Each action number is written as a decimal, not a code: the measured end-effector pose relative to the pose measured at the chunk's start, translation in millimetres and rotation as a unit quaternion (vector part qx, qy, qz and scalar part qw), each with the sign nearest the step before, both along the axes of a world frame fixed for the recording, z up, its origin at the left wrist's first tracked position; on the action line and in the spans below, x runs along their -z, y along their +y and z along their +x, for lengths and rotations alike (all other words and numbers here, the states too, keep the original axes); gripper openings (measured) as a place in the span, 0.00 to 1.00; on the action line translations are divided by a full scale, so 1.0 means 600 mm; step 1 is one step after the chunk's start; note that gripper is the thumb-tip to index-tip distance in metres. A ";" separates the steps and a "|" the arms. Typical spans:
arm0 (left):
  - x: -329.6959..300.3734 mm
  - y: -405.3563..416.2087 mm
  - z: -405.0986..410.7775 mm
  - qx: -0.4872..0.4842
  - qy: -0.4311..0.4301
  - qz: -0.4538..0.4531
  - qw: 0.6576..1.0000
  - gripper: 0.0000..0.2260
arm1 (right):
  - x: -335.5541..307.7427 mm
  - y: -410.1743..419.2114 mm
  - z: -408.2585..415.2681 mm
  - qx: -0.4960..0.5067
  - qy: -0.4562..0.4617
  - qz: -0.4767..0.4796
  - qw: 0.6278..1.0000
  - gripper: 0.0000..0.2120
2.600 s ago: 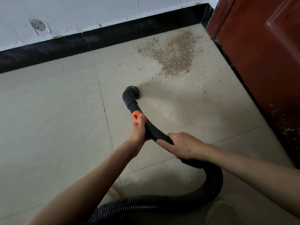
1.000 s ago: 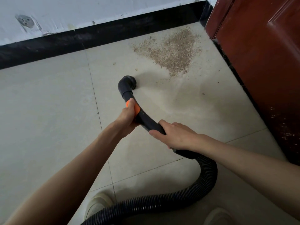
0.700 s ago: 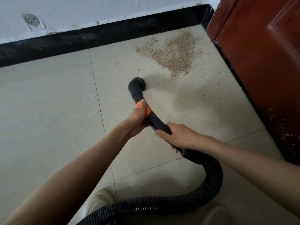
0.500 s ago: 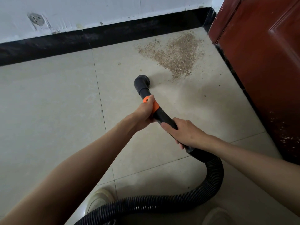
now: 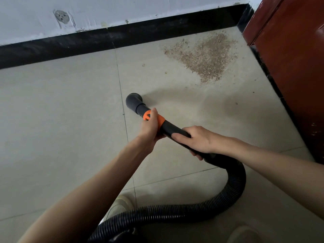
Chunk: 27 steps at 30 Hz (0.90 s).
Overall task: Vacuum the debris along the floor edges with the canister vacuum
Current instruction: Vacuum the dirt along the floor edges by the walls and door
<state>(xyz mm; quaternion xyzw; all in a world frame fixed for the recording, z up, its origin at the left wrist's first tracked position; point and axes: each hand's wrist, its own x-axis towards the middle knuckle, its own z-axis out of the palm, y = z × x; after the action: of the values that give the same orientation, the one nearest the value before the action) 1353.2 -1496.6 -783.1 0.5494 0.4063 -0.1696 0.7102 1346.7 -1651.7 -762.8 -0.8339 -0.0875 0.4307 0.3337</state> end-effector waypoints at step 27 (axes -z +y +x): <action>0.014 -0.061 -0.039 0.139 0.015 -0.079 0.987 0.19 | 0.003 -0.068 -0.077 0.052 -0.013 -0.042 0.998 0.22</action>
<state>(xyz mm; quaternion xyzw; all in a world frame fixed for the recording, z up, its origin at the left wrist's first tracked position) 1329.8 -1533.0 -791.3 0.5398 0.3222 -0.3064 0.7148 1300.3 -1692.7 -764.5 -0.8559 -0.0303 0.4055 0.3195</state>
